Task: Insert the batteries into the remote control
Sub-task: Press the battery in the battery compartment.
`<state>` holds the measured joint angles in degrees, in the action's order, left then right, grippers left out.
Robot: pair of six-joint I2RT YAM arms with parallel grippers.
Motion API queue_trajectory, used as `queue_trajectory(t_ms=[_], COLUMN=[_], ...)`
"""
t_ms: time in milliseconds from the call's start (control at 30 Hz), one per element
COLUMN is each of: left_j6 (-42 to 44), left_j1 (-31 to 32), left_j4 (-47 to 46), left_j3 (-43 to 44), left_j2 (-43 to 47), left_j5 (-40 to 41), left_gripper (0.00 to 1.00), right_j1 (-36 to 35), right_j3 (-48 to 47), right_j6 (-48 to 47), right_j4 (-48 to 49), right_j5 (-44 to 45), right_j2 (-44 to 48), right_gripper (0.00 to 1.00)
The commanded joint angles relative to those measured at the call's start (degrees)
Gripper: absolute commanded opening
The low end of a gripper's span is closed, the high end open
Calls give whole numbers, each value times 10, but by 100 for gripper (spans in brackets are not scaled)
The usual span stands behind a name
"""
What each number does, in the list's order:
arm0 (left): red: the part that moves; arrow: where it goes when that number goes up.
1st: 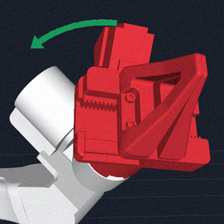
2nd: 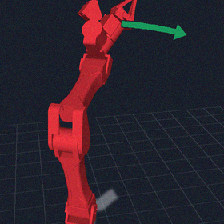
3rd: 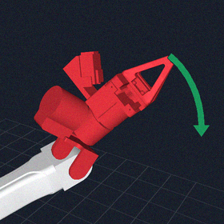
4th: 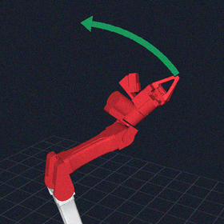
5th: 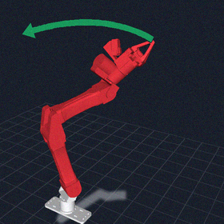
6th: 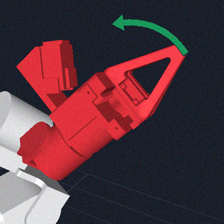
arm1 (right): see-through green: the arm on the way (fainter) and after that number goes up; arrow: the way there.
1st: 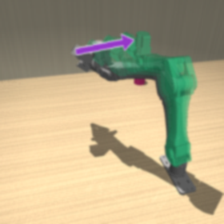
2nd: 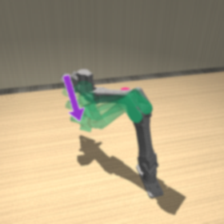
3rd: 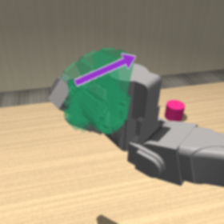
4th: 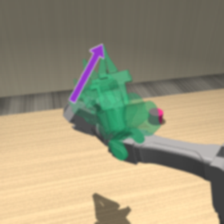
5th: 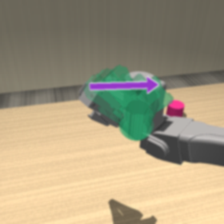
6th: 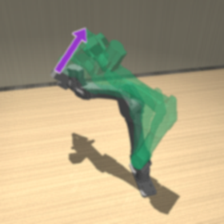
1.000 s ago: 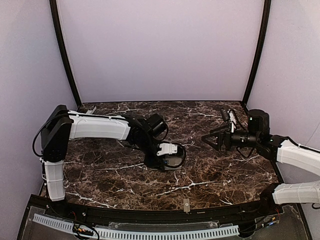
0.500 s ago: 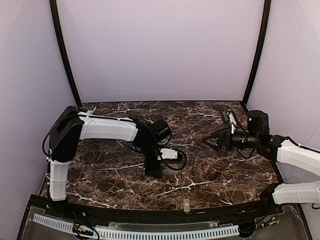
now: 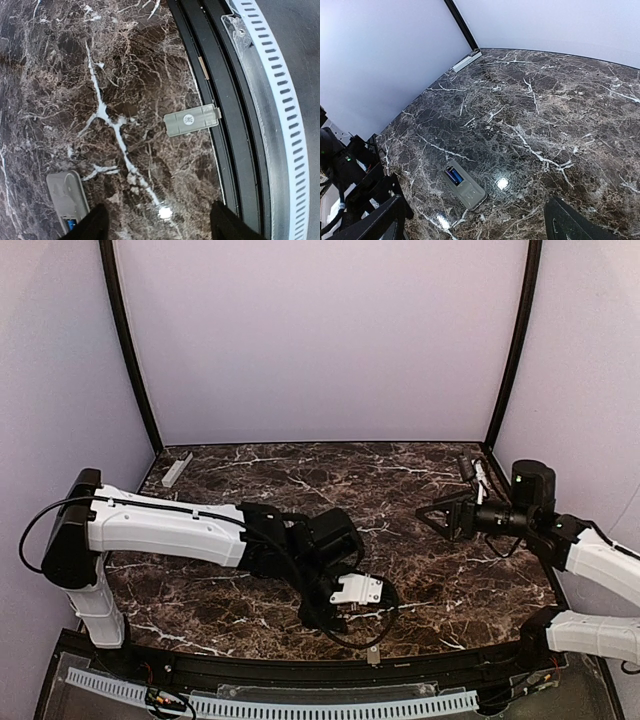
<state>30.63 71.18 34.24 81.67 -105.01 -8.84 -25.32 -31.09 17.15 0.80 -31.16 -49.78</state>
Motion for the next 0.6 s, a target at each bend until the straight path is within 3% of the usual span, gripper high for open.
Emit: queue_trajectory(t_ms=[0,200,267,433,567], left_j6=[-100,-282,-353,-500,-592], left_j1=[-19,-132,-172,-190,-190], left_j4=[-62,-118,-120,-173,-200], left_j3=[-57,-101,-121,-195,-222], left_j2=[19,83,100,137,134], left_j5=[31,78,100,102,93], left_gripper=[64,35,35,39,31], right_j1=[5,5,5,0,-14], right_j3=[17,16,6,-24,-59], right_j6=[20,23,24,32,32], right_j4=[-6,-23,-15,23,40], right_j5=[4,-1,-15,-54,-65], right_j2=[12,-56,-102,-226,-310], right_gripper=[93,83,77,65,60])
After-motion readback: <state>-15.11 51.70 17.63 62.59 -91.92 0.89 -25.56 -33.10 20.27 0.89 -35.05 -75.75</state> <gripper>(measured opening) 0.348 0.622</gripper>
